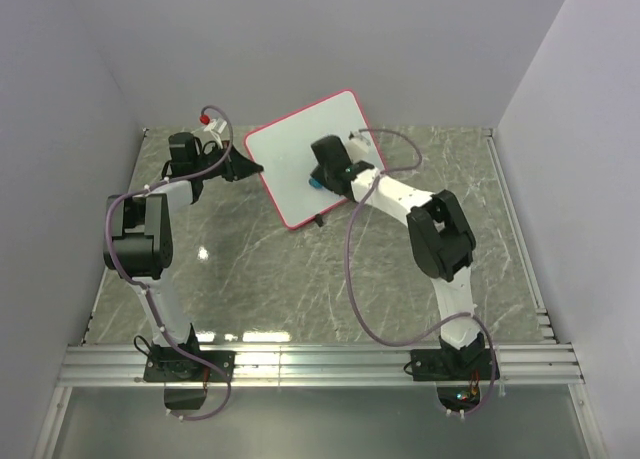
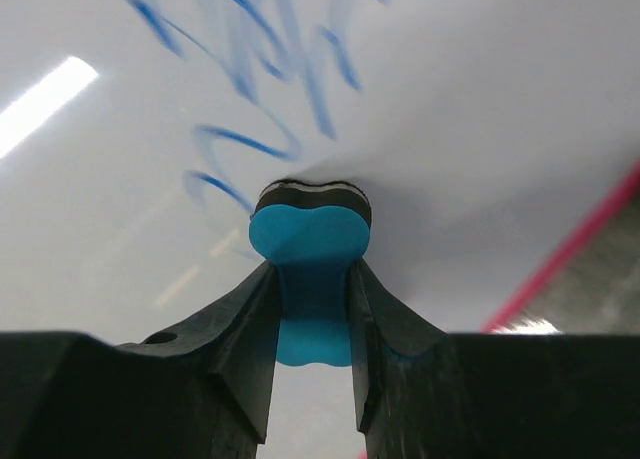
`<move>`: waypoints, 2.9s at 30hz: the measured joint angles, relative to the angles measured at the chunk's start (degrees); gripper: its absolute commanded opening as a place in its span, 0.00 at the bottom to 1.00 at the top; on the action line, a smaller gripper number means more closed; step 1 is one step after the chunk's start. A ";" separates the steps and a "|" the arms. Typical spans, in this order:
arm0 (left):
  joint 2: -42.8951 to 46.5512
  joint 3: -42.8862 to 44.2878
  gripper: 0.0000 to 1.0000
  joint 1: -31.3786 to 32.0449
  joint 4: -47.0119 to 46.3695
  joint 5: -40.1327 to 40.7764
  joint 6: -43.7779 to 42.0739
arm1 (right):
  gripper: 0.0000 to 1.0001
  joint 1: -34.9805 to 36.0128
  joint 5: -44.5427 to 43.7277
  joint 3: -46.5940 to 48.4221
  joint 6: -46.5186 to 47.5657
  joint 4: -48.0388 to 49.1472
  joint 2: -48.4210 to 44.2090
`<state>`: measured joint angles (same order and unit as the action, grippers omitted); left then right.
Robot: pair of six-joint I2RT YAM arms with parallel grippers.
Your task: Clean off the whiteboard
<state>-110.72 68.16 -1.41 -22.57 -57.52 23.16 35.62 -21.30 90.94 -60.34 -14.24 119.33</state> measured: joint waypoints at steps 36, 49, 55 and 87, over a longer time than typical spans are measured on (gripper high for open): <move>1.38 2.47 0.00 1.64 9.60 1.20 -6.14 | 0.00 -4.09 -1.42 -1.86 -5.77 4.17 0.37; 1.38 4.59 0.00 4.92 18.56 0.92 -10.45 | 0.00 -10.27 1.99 36.83 -4.26 4.22 20.48; 1.31 4.61 0.00 8.33 23.67 -1.31 -15.54 | 0.00 -10.23 2.45 25.05 -5.77 11.13 16.31; 7.08 -3.96 0.52 9.99 20.52 2.78 -17.68 | 0.00 -14.19 4.83 20.63 -15.10 12.09 17.97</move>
<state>-103.63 64.20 8.58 -2.04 -54.74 5.48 21.43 -16.47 111.57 -75.44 -2.15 137.29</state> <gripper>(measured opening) 0.215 0.364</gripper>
